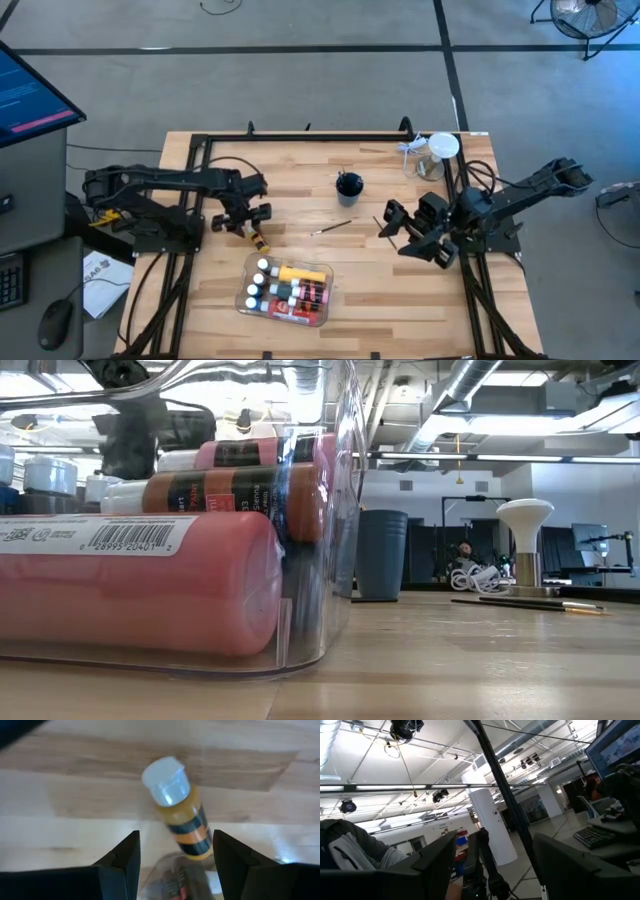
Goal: Pick & Place Paint Supplies
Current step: Put the small yellow paint bottle into the transparent bin
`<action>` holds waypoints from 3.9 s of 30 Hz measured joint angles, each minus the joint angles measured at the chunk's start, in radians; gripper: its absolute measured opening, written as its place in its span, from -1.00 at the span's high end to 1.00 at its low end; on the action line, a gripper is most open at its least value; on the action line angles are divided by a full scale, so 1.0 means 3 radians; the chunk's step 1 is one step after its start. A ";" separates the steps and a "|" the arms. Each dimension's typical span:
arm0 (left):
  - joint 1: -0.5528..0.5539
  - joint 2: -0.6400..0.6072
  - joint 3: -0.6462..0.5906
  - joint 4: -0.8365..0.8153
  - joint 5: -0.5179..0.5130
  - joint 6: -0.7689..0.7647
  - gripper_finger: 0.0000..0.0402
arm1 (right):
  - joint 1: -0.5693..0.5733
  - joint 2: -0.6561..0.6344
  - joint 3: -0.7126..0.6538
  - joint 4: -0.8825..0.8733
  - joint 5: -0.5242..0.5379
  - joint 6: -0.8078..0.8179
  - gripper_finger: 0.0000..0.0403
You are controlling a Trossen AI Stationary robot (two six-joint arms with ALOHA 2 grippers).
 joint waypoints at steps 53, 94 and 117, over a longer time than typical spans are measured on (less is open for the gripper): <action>0.0045 -0.0453 -0.0199 0.0943 -0.1418 0.0793 0.99 | 0.0138 0.0000 0.0000 -0.0008 0.0033 0.0074 -0.27; -0.0386 0.1774 0.2333 0.0629 -0.1333 0.2363 1.00 | -0.0037 0.0014 0.0000 -0.0086 0.0029 0.0215 -0.27; -0.0746 0.2289 0.2520 0.0789 -0.1499 0.2920 1.00 | -0.0201 0.0013 0.0000 -0.0080 0.0101 0.0312 -0.27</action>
